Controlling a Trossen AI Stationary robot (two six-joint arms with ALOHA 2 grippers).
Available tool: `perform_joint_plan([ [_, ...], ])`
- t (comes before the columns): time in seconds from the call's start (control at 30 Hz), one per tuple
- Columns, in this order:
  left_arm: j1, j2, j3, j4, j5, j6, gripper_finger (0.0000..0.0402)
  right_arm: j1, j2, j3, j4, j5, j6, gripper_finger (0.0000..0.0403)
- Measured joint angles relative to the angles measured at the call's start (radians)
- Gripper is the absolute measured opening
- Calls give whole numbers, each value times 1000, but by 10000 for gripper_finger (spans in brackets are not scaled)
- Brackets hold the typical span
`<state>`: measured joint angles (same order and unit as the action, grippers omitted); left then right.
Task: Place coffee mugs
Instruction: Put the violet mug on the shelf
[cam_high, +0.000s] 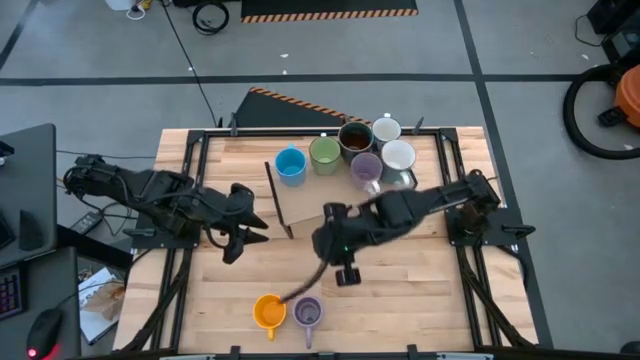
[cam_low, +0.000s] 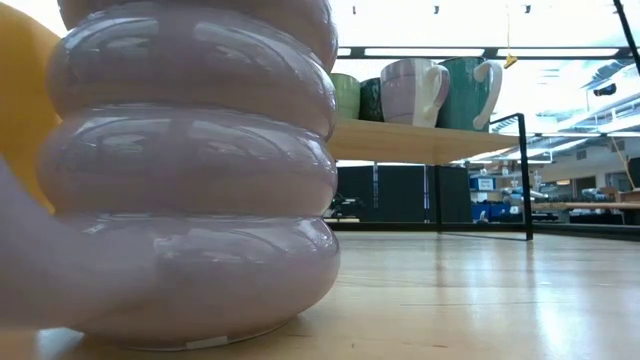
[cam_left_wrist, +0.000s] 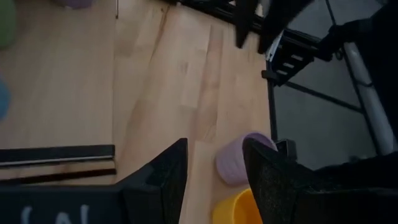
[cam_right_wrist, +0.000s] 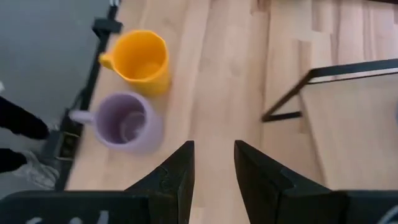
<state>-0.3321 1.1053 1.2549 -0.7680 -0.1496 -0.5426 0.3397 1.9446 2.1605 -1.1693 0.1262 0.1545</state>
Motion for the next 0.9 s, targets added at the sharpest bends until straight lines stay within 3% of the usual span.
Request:
perform_joint_plan([
  [0.23, 1, 0, 0, 66, 24, -82, 164, 86, 35, -1, 56, 11, 144, 120],
  [0.63, 3, -14, 1, 504, 20, -82, 164, 231, 188, 0, 297, 8, 239, 122],
  [0.9, 5, -14, 1, 534, 12, -173, 164, 243, 298, 0, 324, -61, 209, 190],
])
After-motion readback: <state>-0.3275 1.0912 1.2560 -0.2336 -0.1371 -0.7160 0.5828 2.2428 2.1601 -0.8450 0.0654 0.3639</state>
